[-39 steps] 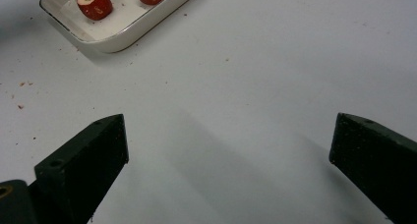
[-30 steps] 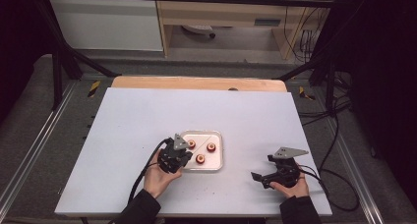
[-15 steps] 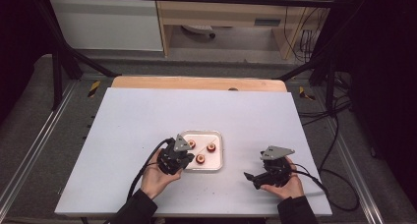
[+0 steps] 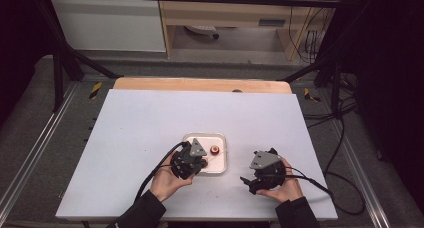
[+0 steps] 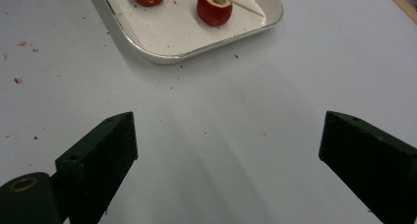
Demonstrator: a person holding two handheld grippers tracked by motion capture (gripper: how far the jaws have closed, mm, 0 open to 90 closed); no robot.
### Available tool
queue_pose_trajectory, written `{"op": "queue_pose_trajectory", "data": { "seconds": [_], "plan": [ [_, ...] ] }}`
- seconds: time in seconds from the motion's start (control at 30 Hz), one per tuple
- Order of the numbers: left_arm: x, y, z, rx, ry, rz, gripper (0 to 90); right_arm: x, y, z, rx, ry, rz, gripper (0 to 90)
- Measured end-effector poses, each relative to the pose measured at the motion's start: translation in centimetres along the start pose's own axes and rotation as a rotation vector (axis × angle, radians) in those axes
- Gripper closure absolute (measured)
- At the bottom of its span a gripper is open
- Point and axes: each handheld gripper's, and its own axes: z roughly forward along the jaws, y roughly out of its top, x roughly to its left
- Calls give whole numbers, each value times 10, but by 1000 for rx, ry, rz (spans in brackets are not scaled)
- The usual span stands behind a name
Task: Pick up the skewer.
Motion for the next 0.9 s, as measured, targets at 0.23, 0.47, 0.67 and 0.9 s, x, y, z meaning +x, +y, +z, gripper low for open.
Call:
{"op": "queue_pose_trajectory", "data": {
  "seconds": [0.23,0.47,0.67,0.9],
  "plan": [
    [-13,16,9,46,-33,77,887,6,9,-2,1,-33,-119,142],
    [-23,26,18,79,-65,134,887,10,12,-3,-3,-50,-239,227],
    [-32,32,27,93,-91,158,887,13,11,1,-4,-40,-362,324],
    [-37,36,29,101,-119,174,887,14,8,5,23,-14,-478,473]
  ]
}}
